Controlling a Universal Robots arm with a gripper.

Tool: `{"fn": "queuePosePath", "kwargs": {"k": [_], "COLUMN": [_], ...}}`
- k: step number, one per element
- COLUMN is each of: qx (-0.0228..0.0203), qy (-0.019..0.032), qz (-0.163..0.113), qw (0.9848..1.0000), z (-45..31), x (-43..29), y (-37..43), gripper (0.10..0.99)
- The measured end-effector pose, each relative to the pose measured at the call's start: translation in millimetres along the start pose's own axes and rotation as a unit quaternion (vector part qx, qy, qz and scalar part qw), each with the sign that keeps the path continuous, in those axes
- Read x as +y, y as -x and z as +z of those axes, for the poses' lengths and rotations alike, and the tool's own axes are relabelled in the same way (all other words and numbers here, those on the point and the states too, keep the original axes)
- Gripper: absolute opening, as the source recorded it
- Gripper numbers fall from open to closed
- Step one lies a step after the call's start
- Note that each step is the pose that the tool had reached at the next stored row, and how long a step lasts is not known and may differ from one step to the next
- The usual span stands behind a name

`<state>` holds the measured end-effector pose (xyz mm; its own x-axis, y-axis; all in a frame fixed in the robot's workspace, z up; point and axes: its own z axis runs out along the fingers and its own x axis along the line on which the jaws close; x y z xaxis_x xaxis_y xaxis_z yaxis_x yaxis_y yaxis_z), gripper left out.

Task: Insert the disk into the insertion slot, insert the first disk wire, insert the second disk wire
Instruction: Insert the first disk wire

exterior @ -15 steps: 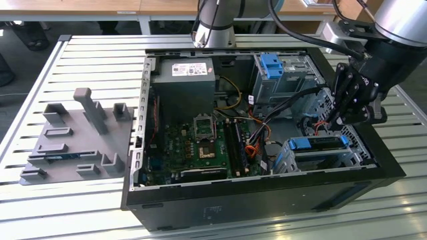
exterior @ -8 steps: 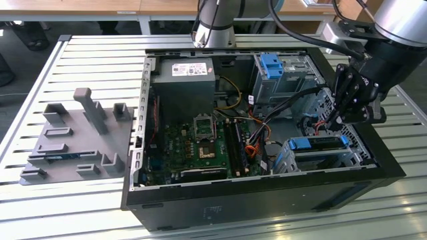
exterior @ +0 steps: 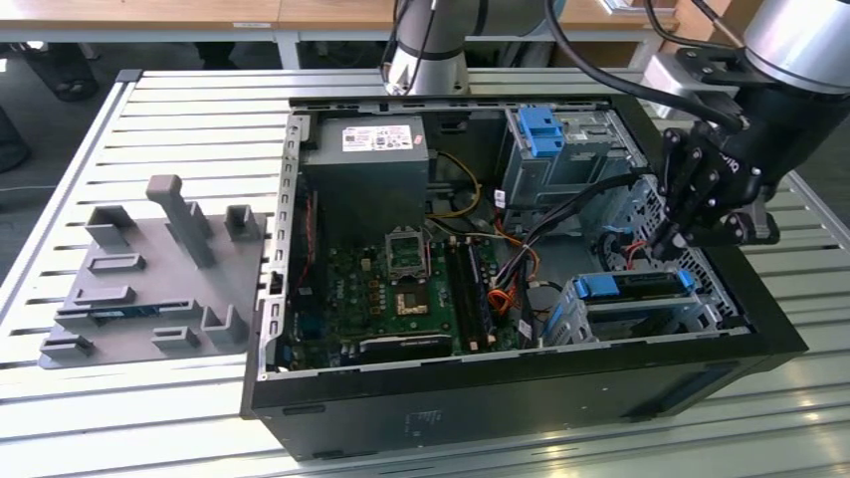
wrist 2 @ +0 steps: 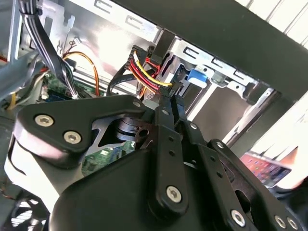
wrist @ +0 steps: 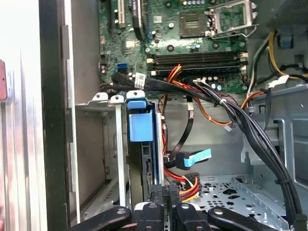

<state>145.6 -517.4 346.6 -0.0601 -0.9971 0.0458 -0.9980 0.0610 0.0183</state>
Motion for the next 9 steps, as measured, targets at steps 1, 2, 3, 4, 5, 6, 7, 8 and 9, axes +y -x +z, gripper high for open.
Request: {"fn": "queuePosePath", "kwargs": {"k": [1,2,3,4,5,6,7,8,9], "qx": [0.0,0.0001,0.0,0.0,0.0001,0.0,-0.0004,-0.0007,-0.0012], "qy": [-0.0015,-0.0032,-0.0047,-0.006,-0.007,-0.0081,-0.0096,-0.0111,-0.0128], "qz": [-0.006,-0.012,-0.016,-0.019,-0.02,-0.02,-0.021,-0.021,-0.021], "qw": [1.0,0.9999,0.9999,0.9998,0.9998,0.9998,0.9997,0.9997,0.9997], "z": [0.1,0.2,0.3,0.4,0.5,0.7,1.0,1.4,1.8], "x": [0.0,0.0,0.0,0.3,1.3,2.9,4.7,6.3,7.8], "y": [0.0,0.0,0.0,0.0,0.0,-0.1,-0.4,-0.5,-0.7], "gripper": [0.165,0.165,0.165,0.165,0.165,0.165,0.165,0.165,0.165]}}
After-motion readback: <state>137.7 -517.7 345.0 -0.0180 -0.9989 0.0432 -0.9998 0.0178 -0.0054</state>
